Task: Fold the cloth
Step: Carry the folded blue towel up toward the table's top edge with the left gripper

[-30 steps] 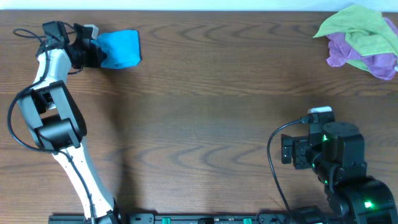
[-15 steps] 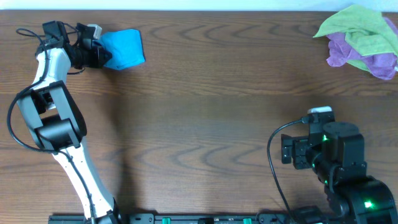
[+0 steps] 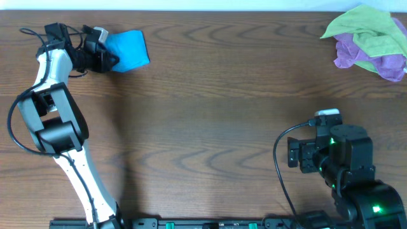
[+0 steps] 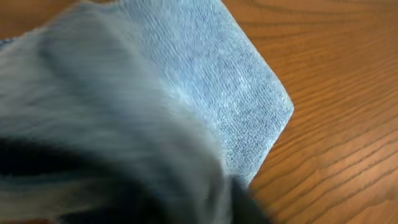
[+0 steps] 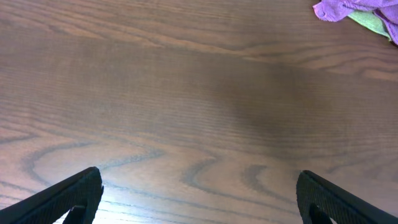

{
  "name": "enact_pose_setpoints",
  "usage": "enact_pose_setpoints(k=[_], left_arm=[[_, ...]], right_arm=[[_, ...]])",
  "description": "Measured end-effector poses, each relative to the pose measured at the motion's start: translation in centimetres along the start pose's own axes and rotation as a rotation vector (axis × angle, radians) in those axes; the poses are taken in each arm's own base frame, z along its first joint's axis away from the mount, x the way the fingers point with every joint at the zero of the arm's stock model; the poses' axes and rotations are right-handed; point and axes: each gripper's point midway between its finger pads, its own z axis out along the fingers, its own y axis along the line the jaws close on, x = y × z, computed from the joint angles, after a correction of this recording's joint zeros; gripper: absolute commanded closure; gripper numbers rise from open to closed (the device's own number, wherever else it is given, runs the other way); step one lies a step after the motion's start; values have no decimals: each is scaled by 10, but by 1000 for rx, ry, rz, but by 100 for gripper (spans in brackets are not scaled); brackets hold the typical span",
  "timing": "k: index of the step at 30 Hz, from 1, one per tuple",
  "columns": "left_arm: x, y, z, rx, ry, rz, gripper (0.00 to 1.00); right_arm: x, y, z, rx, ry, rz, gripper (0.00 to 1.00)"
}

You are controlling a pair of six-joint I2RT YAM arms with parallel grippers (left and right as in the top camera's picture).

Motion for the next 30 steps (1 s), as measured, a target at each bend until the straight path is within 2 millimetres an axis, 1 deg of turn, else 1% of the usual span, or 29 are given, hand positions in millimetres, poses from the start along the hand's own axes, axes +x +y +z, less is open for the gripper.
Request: enact_pose_setpoints(k=[4, 5, 7, 9, 11, 14, 16, 17, 19, 20, 21, 22, 23, 27, 30], left_arm=[[2, 12, 0, -71, 22, 1, 5], [3, 18, -2, -106, 35, -8, 5], [1, 24, -5, -138, 44, -14, 5], [-8, 29, -13, -172, 41, -23, 5], [-22, 28, -24, -186, 35, -25, 5], [-41, 24, -39, -191, 17, -18, 5], [-54, 17, -48, -178, 0, -15, 5], [-62, 10, -53, -158, -10, -16, 14], [-70, -1, -58, -122, -22, -26, 51], [-73, -7, -59, -101, -25, -22, 63], [-75, -14, -59, -80, -29, -22, 70], [-77, -20, -57, -59, -30, -25, 80], [-77, -26, -54, -39, -25, -26, 94], [-75, -58, -37, 30, 17, -16, 94], [-73, -84, -20, 57, 67, 4, 94]], right_arm=[[0, 0, 0, 0, 0, 0, 1], [0, 0, 0, 0, 0, 0, 1], [0, 0, 0, 0, 0, 0, 1], [0, 0, 0, 0, 0, 0, 1], [0, 0, 0, 0, 0, 0, 1], [0, 0, 0, 0, 0, 0, 1], [0, 0, 0, 0, 0, 0, 1], [0, 0, 0, 0, 0, 0, 1], [0, 0, 0, 0, 0, 0, 1], [0, 0, 0, 0, 0, 0, 1], [0, 0, 0, 0, 0, 0, 1], [0, 0, 0, 0, 0, 0, 1], [0, 0, 0, 0, 0, 0, 1], [0, 0, 0, 0, 0, 0, 1], [0, 0, 0, 0, 0, 0, 1]])
